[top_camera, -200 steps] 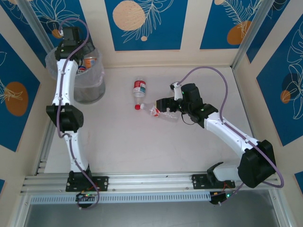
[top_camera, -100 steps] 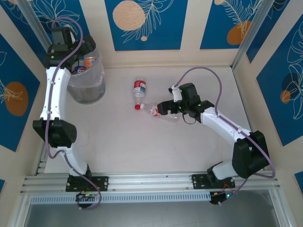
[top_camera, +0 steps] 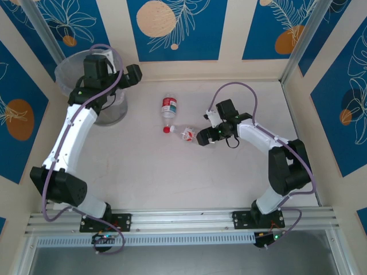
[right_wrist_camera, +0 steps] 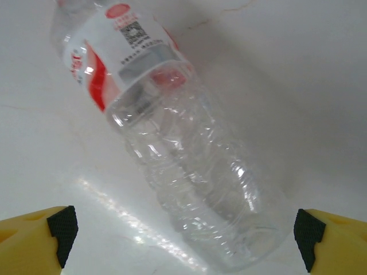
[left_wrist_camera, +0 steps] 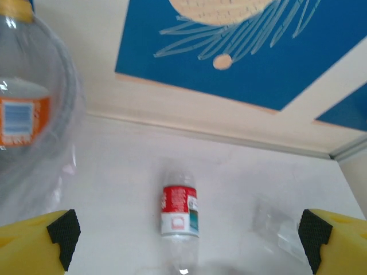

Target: Put the plastic bottles in the bin

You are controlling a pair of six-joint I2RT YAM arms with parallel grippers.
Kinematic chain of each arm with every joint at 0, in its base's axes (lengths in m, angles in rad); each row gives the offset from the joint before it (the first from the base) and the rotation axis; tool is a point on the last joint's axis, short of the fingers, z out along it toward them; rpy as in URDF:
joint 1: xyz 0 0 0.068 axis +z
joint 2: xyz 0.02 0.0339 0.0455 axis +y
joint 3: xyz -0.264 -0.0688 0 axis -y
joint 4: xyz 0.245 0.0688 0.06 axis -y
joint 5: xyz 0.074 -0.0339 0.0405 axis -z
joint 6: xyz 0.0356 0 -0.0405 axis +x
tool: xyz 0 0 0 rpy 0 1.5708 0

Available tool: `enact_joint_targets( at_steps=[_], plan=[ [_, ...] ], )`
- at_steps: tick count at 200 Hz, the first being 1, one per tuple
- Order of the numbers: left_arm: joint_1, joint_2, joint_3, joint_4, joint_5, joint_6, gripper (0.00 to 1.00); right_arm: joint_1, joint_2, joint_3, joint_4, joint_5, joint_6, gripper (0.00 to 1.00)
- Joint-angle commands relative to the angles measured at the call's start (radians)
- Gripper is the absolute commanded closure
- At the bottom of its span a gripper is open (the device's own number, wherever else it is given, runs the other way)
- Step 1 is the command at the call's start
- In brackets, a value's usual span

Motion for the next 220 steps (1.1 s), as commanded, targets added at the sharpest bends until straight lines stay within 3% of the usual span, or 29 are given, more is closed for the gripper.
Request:
enact_joint_targets(
  at_steps=[1,47,70,110,168,220],
  plan=[
    [-0.010,-0.079,-0.091,0.052,0.041,-0.030,0.01,-0.014,0.037,0.050,-0.035,0.058,-0.115,0.01],
    [-0.010,-0.231,-0.287,0.081,0.049,-0.072,0.01,-0.030,0.124,0.106,-0.145,-0.068,-0.356,0.00],
    [-0.010,-0.278,-0.339,0.080,0.055,-0.067,0.01,-0.035,0.164,0.139,-0.179,-0.108,-0.415,0.06],
    [-0.010,-0.293,-0.393,0.108,0.034,-0.091,0.01,-0.005,0.213,0.132,-0.149,-0.022,-0.534,0.06],
    [-0.010,-0.279,-0.429,0.108,-0.046,-0.103,0.01,-0.002,0.299,0.193,-0.252,0.000,-0.539,0.06],
    [-0.008,-0.289,-0.444,0.109,-0.132,-0.138,0.01,0.012,0.317,0.166,-0.176,0.132,-0.529,0.16]
  ],
)
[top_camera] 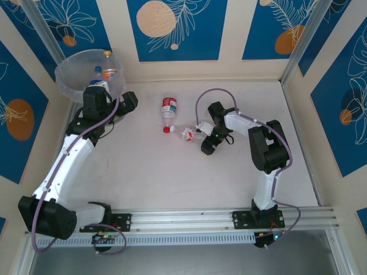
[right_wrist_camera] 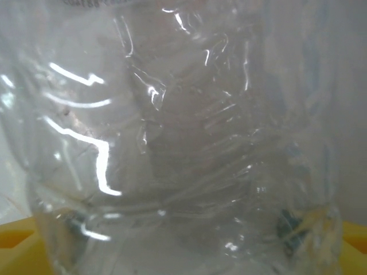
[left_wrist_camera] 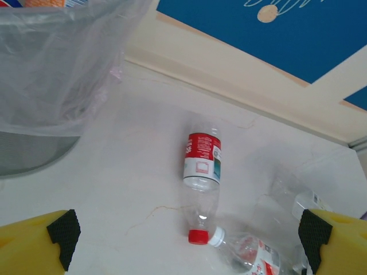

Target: Put the plastic bottles in the bin

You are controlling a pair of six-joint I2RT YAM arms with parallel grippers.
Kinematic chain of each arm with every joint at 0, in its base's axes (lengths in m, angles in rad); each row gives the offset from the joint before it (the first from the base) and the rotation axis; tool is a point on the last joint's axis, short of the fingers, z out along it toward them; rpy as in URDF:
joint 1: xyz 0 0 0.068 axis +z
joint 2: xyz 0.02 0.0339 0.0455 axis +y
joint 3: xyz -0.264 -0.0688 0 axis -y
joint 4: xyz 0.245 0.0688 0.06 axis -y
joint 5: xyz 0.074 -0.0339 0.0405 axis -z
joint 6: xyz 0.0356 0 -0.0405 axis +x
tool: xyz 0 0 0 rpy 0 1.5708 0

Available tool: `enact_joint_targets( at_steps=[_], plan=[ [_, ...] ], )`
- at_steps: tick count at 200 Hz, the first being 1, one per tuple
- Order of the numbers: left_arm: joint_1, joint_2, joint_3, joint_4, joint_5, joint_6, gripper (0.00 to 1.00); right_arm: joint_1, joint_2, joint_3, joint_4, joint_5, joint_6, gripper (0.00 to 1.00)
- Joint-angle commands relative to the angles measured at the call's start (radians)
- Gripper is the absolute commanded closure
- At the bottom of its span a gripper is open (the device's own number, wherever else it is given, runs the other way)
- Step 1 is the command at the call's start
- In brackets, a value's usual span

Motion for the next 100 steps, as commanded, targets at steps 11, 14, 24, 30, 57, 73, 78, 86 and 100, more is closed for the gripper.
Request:
enact_joint_targets(
  at_steps=[11,14,24,30,57,73,78,86,100],
  plan=[
    [-0.003,-0.009,-0.019,0.022,-0.053,-0.030,0.01,0.008,0.020,-0.010,0.028,0.075,-0.004,0.18],
    [-0.003,-0.009,-0.019,0.022,-0.050,-0.030,0.01,0.007,0.020,-0.012,0.029,0.075,-0.005,0.19],
    [-0.003,-0.009,-0.020,0.022,-0.048,-0.035,0.01,0.011,0.016,-0.015,0.030,0.074,-0.007,0.21],
    [-0.003,-0.010,-0.021,0.021,-0.049,-0.035,0.01,0.016,0.013,-0.019,0.033,0.074,-0.012,0.23],
    [-0.002,-0.009,-0.029,0.016,-0.061,-0.040,0.01,0.029,-0.007,-0.040,0.055,0.065,-0.013,0.37],
    [-0.002,-0.008,-0.035,0.019,-0.063,-0.050,0.01,0.038,-0.026,-0.052,0.058,0.049,-0.012,0.40],
    [-0.002,-0.007,-0.037,0.020,-0.061,-0.051,0.01,0.040,-0.033,-0.058,0.060,0.042,-0.012,0.41],
    [-0.002,-0.002,-0.037,0.021,-0.056,-0.055,0.01,0.044,-0.049,-0.070,0.066,0.029,-0.014,0.42],
    [-0.002,0.008,-0.033,0.021,-0.042,-0.061,0.01,0.045,-0.082,-0.094,0.081,0.010,-0.008,0.44]
  ],
)
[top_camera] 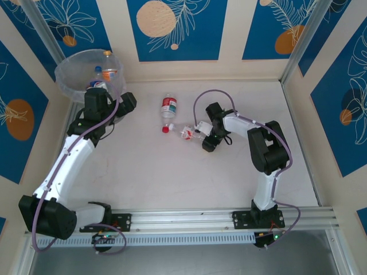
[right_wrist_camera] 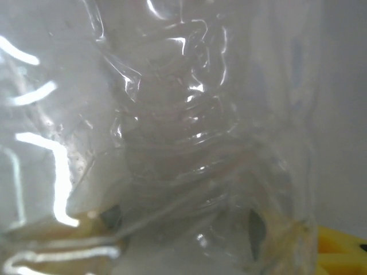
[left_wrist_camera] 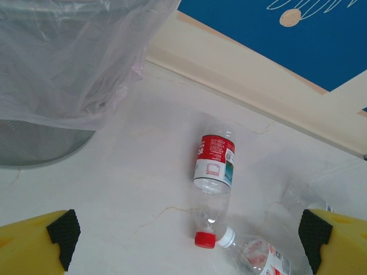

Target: Put the plastic bottles in the bin

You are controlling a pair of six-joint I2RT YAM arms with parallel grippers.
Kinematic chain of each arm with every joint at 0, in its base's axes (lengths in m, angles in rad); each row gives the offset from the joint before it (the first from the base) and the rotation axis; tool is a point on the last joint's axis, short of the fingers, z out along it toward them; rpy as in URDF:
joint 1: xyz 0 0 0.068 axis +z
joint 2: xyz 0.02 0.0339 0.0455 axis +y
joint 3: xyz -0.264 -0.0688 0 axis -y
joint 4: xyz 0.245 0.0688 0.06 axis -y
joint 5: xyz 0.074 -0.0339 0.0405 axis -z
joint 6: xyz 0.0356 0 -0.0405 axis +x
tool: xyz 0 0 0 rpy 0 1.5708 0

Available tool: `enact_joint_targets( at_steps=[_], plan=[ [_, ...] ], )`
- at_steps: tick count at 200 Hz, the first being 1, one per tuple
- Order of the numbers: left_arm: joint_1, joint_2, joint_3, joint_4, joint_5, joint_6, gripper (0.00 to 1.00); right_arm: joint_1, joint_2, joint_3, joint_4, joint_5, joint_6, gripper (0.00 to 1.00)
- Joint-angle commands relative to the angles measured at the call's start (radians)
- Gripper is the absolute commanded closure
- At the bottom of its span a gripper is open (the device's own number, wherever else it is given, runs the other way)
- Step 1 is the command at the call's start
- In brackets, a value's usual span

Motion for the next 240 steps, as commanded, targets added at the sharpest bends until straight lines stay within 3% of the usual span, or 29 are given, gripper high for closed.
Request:
enact_joint_targets(
  at_steps=[1,26,62,120,205,240],
  plan=[
    [-0.002,0.007,-0.007,0.017,0.002,-0.020,0.01,0.014,-0.059,-0.051,0.002,-0.054,0.000,0.44],
    [-0.002,0.027,-0.001,0.018,0.050,-0.018,0.01,0.014,-0.123,-0.081,0.021,-0.097,0.016,0.47],
    [-0.016,0.081,-0.019,0.093,0.279,-0.034,0.01,0.025,-0.228,-0.132,0.112,-0.169,0.073,0.52],
    [-0.116,0.184,-0.099,0.258,0.344,-0.133,0.01,0.053,-0.304,-0.144,0.295,-0.294,0.271,0.49],
    [-0.171,0.253,-0.159,0.564,0.500,-0.215,0.01,0.118,-0.293,-0.143,0.326,-0.321,0.302,0.48],
    [-0.174,0.263,-0.143,0.525,0.440,-0.219,0.15,0.131,-0.295,-0.146,0.332,-0.351,0.312,0.48]
  ],
)
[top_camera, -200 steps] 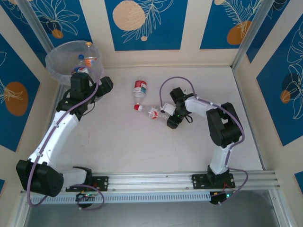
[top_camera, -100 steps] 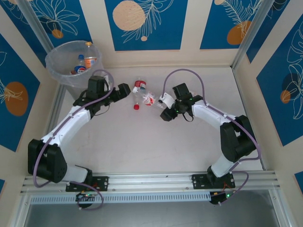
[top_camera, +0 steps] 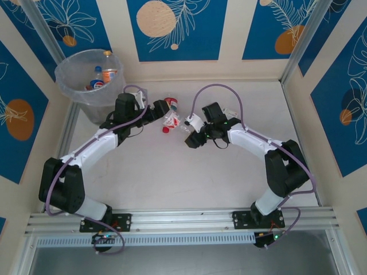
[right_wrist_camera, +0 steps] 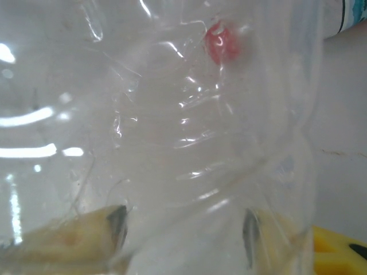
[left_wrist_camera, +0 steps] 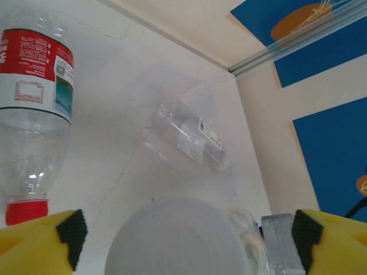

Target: Put the plastic bottles in the bin

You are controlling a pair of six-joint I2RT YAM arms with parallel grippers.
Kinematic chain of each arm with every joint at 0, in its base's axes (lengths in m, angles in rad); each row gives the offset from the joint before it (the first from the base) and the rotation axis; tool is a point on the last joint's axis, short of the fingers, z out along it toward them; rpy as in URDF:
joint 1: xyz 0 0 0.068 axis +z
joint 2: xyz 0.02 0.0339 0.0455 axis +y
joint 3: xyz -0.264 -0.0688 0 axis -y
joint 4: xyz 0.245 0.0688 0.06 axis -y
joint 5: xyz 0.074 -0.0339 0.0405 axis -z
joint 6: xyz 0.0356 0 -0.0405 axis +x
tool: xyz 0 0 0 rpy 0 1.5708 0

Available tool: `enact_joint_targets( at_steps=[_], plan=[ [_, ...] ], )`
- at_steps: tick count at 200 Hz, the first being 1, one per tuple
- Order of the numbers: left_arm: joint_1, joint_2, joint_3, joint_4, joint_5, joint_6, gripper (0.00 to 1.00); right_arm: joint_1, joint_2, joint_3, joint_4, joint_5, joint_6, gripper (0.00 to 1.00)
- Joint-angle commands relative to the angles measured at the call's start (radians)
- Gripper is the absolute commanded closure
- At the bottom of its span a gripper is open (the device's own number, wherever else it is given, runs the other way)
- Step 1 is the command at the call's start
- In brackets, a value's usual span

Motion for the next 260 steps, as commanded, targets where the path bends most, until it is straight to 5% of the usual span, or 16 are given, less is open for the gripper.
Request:
enact_joint_targets(
  at_steps=[1,113,190,260],
  plan=[
    [-0.008,0.014,0.001,0.036,-0.012,-0.015,0.16,0.011,-0.003,0.005,0.022,-0.054,0.020,0.48],
    [-0.008,0.043,0.012,0.045,-0.020,-0.044,0.63,0.025,0.011,0.019,-0.008,-0.057,0.024,0.40],
    [-0.008,0.032,0.079,-0.069,-0.063,0.030,0.64,0.007,-0.061,-0.001,0.013,-0.063,0.050,0.00],
    [-0.004,0.004,0.140,-0.194,-0.114,0.118,0.62,-0.032,-0.285,-0.149,0.245,0.122,0.183,0.01]
  ],
)
